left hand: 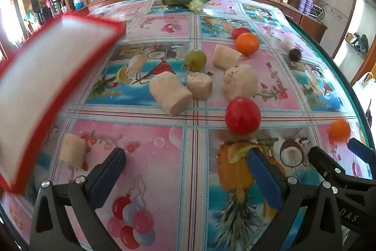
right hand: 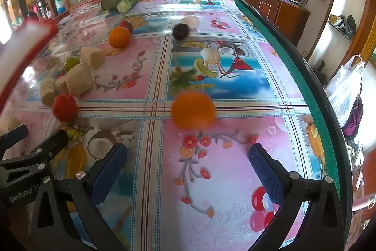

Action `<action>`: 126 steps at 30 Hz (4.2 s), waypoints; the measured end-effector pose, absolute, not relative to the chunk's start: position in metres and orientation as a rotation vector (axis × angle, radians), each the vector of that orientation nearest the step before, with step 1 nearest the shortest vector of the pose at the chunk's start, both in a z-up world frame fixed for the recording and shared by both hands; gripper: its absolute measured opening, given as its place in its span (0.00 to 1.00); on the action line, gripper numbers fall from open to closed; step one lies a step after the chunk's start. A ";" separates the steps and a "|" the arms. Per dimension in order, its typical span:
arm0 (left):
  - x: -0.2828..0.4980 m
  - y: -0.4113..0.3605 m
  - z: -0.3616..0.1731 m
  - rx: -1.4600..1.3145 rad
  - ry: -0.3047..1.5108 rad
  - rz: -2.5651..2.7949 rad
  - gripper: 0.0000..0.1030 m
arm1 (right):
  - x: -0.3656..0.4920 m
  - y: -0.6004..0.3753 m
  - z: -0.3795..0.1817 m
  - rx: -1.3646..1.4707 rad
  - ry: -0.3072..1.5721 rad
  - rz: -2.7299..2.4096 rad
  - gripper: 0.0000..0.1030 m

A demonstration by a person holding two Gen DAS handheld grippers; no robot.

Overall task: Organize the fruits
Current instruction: 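Move both tools over the table toward the scattered fruits and blocks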

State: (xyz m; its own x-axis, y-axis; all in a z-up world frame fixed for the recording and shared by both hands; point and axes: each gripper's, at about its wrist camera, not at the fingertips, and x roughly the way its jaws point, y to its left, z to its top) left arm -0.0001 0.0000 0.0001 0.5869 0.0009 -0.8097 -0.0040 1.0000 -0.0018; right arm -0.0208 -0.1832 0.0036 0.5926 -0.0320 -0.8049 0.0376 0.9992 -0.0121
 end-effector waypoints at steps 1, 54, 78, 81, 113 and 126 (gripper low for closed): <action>0.000 0.000 0.000 -0.004 0.944 0.003 1.00 | -0.021 -0.184 0.004 0.016 0.941 -0.035 1.00; -0.040 0.049 0.054 -0.011 0.965 -0.006 0.98 | -0.053 -0.125 0.068 -0.050 0.989 0.086 1.00; -0.054 0.058 0.065 -0.002 0.931 -0.020 0.98 | -0.062 -0.114 0.080 -0.070 0.978 0.080 1.00; -0.054 0.056 0.066 -0.002 0.929 -0.025 0.98 | -0.063 -0.114 0.081 -0.066 0.975 0.077 1.00; -0.037 0.037 0.062 0.032 0.952 -0.057 0.98 | -0.049 -0.132 0.078 -0.063 0.971 0.083 1.00; -0.026 0.028 0.053 0.031 0.989 -0.077 0.98 | -0.039 -0.162 0.079 -0.023 0.966 0.061 1.00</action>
